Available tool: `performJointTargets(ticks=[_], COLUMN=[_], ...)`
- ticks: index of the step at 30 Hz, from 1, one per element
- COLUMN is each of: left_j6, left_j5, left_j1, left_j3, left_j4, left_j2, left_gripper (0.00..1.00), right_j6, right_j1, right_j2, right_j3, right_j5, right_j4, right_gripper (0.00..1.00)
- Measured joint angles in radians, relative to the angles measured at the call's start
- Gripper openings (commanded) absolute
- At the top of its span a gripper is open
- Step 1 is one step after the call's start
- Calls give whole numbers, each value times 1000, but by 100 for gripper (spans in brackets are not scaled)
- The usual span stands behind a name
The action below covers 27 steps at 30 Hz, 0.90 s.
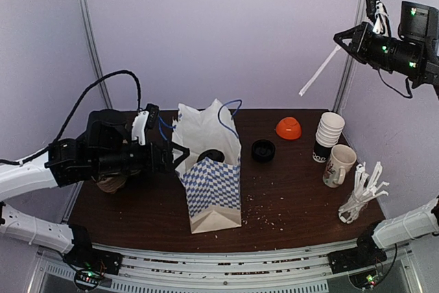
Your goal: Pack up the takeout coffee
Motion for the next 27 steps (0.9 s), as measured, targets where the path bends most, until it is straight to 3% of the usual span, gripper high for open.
performJointTargets(ticks=[13,27], left_j6=[-42,-75], left_j5=[-74,-166], left_j1=[0,0], left_j3=[0,-37], left_j4=[-21,-10], left_j2=[-85,-214], left_gripper=[98,98], right_j6=[1,163], right_j1=[0,21], right_j2=[10,124], right_j3=[-74,-89], right_j5=[-255,-559], right_j4=[345,626], right_gripper=[0,0])
